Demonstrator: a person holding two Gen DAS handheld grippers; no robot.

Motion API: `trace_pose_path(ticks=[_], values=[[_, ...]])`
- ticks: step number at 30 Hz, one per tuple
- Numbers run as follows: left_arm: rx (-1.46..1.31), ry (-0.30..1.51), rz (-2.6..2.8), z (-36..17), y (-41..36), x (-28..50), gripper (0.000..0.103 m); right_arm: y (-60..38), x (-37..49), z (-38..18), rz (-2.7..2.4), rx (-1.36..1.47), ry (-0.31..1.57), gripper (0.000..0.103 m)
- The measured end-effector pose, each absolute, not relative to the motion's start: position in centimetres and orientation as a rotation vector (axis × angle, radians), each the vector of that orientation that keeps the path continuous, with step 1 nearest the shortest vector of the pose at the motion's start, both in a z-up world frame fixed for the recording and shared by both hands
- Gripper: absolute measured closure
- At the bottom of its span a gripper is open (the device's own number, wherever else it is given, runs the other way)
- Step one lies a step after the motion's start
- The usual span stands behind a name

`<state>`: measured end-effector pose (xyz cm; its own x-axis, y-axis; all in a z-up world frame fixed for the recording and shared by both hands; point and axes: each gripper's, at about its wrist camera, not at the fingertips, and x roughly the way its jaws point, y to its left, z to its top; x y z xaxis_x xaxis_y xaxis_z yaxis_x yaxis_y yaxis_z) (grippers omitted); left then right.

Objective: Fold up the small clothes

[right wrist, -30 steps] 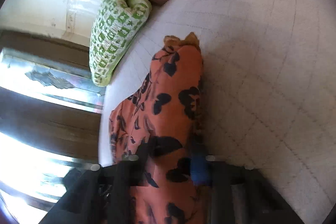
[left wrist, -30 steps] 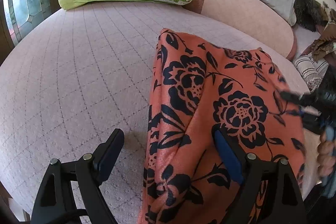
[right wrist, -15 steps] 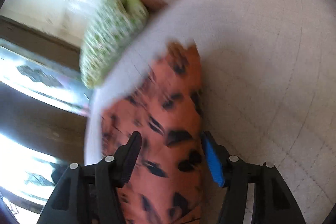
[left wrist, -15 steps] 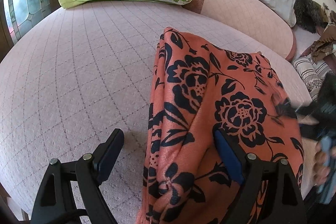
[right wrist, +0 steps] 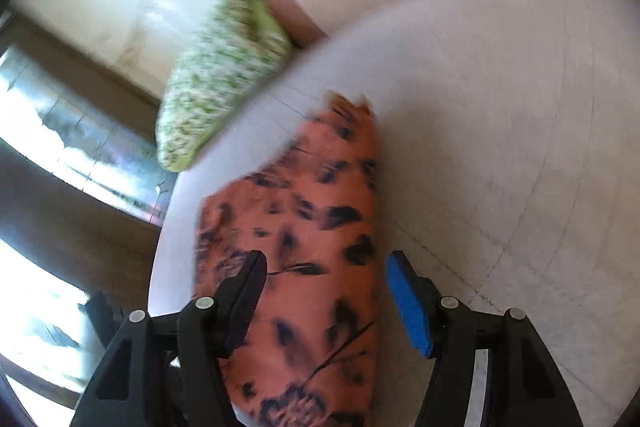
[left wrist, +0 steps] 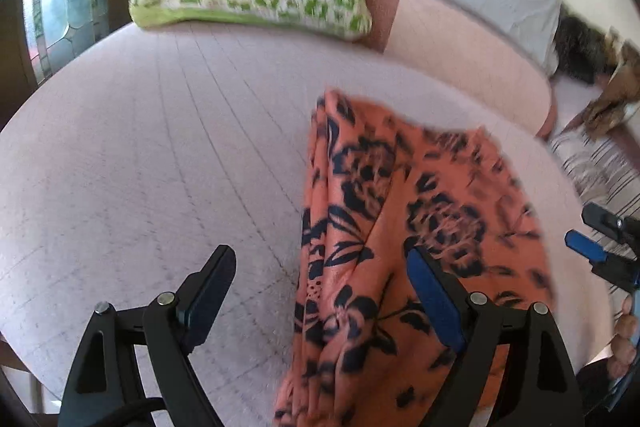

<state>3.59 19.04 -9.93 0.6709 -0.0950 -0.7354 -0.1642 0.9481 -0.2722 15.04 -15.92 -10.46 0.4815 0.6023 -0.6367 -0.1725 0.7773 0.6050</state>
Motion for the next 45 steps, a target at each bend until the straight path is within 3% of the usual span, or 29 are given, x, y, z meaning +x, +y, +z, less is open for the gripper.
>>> trace_pose_path(ticks=[5, 9, 16, 19, 25, 31, 34, 35, 37, 39, 41, 43, 45], values=[[-0.387, 0.835, 0.008, -8.9, 20.5, -0.2, 0.015, -13.0, 12.5, -8.5, 0.721, 0.45, 0.962, 0.033], [-0.276, 1.025, 0.089, -12.7, 20.1, 0.4, 0.014, -11.6, 13.9, -14.7, 0.686, 0.488, 1.152, 0.031], [-0.357, 0.883, 0.028, -8.9, 20.6, 0.2, 0.015, -12.8, 13.1, -11.9, 0.733, 0.54, 1.053, 0.029], [-0.376, 0.882, 0.014, -8.5, 20.8, 1.9, 0.015, -12.7, 14.0, -15.5, 0.687, 0.558, 1.139, 0.027], [-0.434, 0.884, -0.079, -8.7, 22.2, 8.1, 0.015, -12.1, 13.8, -14.2, 0.708, 0.509, 1.12, 0.027], [-0.59, 1.033, -0.244, -13.2, 22.9, 12.9, 0.016, -12.6, 13.8, -14.6, 0.747, 0.539, 1.099, 0.027], [-0.602, 1.048, -0.241, -14.6, 23.3, 13.4, 0.031, -12.7, 13.9, -15.0, 0.767, 0.548, 1.096, 0.027], [-0.594, 1.047, -0.24, -14.2, 23.2, 13.4, 0.045, -12.8, 13.9, -15.1, 0.772, 0.551, 1.092, 0.027], [-0.559, 1.039, -0.26, -13.5, 22.5, 13.2, 0.055, -12.8, 13.8, -15.2, 0.777, 0.552, 1.088, 0.027], [-0.468, 1.015, -0.211, -12.6, 21.4, 12.9, 0.054, -12.6, 13.9, -15.1, 0.777, 0.546, 1.089, 0.027], [-0.371, 0.962, -0.146, -11.1, 20.2, 11.9, 0.034, -12.5, 13.9, -15.1, 0.774, 0.548, 1.091, 0.027], [-0.305, 0.886, -0.098, -9.2, 19.5, 10.4, 0.025, -12.7, 13.8, -14.9, 0.774, 0.539, 1.095, 0.027], [-0.252, 0.841, -0.045, -7.9, 19.0, 9.0, 0.021, -12.5, 13.8, -14.5, 0.757, 0.526, 1.107, 0.027]])
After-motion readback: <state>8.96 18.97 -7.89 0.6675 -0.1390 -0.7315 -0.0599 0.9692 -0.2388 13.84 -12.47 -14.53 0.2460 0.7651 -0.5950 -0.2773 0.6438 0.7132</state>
